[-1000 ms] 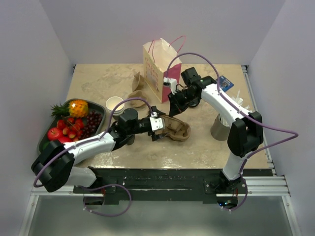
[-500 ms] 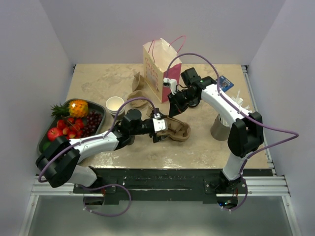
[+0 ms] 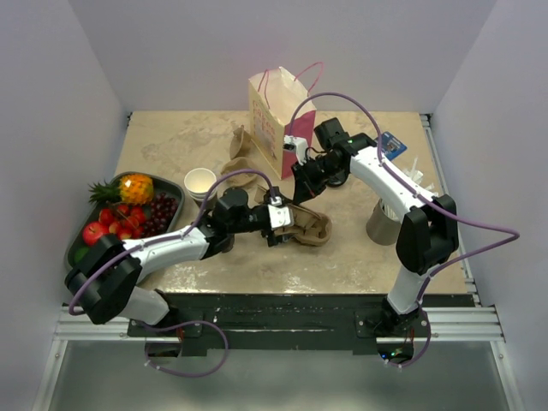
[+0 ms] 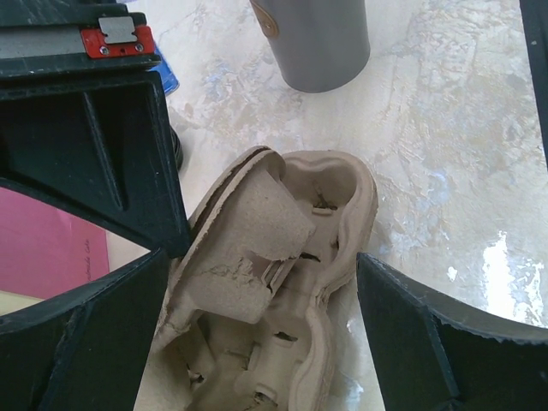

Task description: Pack the takeout coffee

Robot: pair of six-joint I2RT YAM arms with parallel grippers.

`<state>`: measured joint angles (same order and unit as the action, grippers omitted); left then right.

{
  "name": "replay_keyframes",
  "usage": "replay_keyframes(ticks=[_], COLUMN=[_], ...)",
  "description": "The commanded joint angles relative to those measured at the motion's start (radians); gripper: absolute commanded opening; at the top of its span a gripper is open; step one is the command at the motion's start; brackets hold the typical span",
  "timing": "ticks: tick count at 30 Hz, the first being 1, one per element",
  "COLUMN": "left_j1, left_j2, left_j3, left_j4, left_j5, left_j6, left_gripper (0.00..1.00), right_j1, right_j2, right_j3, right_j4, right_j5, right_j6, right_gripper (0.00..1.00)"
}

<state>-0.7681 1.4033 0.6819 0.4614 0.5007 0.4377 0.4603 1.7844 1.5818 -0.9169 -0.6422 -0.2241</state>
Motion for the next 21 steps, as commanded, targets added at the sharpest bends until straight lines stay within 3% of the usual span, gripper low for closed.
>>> replay_keyframes(ticks=[1,12,21], left_j1=[-0.008,-0.007,-0.007], left_j2=[0.023,0.002,-0.027], left_j3=[0.03,0.008,-0.019], left_j4=[0.01,-0.104,-0.13], left_j5=[0.012,0.065,0.078], left_j6=[0.056,0.087,0.079], left_gripper=[0.95,0.84,0.82], right_j1=[0.009,0.002,-0.015], right_j2=[-0.031,-0.023,-0.013], right_j3=[0.014,0.046,0.058], right_j4=[0.03,0.055,0.065], right_j5=[-0.016,0.056,0.099], right_j6=[0.009,0.025,0.035], right_gripper=[0.0,0.0,0.0])
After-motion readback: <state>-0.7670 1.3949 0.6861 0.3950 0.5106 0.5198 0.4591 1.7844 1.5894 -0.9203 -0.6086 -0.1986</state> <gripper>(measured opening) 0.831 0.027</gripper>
